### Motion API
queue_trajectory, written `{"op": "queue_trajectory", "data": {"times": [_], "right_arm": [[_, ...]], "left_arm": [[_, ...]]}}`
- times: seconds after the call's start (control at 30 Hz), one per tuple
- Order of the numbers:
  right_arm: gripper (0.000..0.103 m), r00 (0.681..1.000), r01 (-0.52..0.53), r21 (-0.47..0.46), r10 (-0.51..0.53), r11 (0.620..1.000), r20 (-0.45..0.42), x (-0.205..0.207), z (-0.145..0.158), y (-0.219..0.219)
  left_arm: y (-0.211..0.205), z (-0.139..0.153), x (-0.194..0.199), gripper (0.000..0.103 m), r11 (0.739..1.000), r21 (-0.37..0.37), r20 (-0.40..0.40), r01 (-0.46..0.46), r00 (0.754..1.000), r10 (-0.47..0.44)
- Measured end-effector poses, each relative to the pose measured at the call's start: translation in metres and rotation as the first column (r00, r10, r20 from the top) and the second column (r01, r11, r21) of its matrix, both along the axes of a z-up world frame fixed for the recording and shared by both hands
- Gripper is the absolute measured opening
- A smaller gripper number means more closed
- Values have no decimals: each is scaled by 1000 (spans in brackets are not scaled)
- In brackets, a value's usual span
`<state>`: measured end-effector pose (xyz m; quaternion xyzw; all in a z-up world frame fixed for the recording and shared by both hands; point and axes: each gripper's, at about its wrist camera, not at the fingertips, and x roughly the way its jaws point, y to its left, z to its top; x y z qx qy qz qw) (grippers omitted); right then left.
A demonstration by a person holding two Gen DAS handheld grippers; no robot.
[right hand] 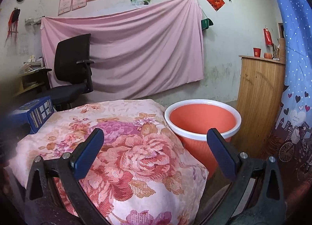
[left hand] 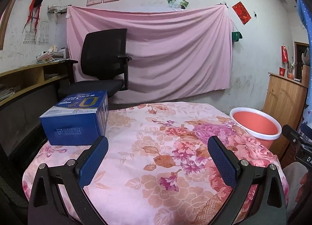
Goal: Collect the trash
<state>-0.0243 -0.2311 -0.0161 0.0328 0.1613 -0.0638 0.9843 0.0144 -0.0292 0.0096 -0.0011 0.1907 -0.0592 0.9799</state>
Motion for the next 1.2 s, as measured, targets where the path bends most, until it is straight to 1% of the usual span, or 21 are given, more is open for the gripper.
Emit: {"op": "queue_trajectory", "data": {"times": [0.6, 1.2], "right_arm": [[103, 999, -29, -14, 29, 999, -12, 2, -1, 4], [103, 999, -41, -8, 41, 999, -25, 4, -3, 2]], "left_arm": [[7, 2, -5, 100, 1000, -17, 17, -3, 1000, 3], [8, 3, -6, 100, 1000, -16, 19, -2, 1000, 3]]}}
